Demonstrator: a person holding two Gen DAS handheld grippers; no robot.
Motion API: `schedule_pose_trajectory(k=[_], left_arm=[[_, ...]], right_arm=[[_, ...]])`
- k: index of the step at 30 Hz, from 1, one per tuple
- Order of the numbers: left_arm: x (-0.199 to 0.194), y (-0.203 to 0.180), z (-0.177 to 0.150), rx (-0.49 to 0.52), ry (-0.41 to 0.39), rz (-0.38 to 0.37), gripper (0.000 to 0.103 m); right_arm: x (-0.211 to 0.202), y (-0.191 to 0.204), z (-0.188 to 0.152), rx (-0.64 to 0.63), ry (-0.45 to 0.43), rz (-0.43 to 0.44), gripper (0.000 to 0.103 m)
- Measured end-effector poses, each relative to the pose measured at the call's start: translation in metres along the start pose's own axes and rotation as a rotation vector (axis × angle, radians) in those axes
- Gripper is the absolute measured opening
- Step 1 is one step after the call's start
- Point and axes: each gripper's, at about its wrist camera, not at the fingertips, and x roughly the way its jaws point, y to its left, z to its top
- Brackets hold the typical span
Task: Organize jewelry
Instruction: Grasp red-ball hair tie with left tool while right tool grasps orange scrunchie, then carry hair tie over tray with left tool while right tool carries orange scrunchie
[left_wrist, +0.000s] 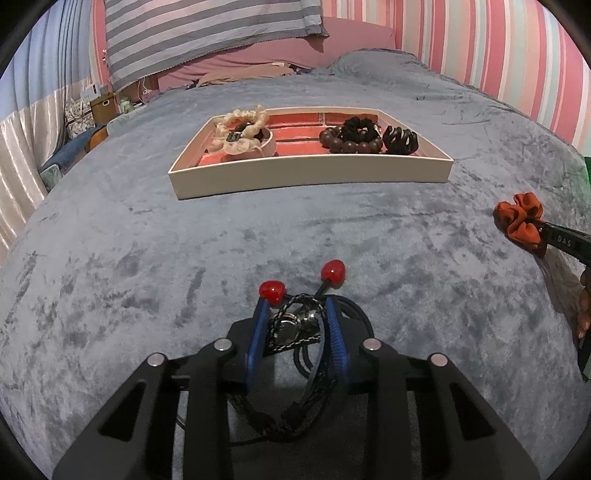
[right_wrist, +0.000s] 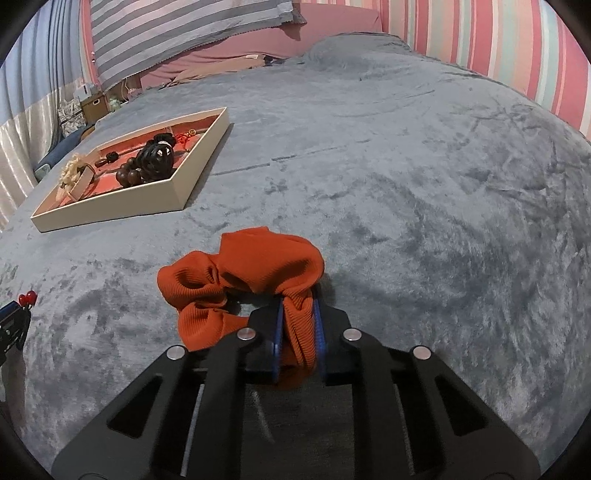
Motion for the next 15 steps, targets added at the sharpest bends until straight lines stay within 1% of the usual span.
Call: schedule_pose_trajectory(k=[4,6,7,8,10,13,15], left_arm=[[-0.007,0.000,-0.003,0.001,-0.015,0.001,0.031],[-0.013,0.003,-0.003,-0.018,-0.032,-0.015,0.029],[-0.017,0.008,-0.002,-0.041,-0.042,-0.035,0.028],[-0.020,0.011,-0.001,-0.057,-0.048,-0.049,0.015],[-0.025,0.021,0.003,-0.094,-0.060,-0.074,0.015],[-0.027,0.026,0.005,-0.103,-0.070,-0.059,0.015],[-0.027,0.026,0.005,-0.110,-0.068,-0.065,0.014]], right_arm=[[-0.004,-0.001,-0.001,0.001,-0.005,0.003,0.014],[-0.005,-0.001,-0.001,0.002,-0.007,0.005,0.014],[-0.006,-0.002,0.000,0.003,-0.008,0.006,0.014],[-0.006,-0.002,0.000,0.005,-0.011,0.007,0.014],[-0.007,-0.003,0.001,0.010,-0.017,0.008,0.014],[-0.007,-0.003,0.001,0.009,-0.017,0.007,0.014],[-0.008,-0.003,0.001,0.009,-0.019,0.006,0.014]])
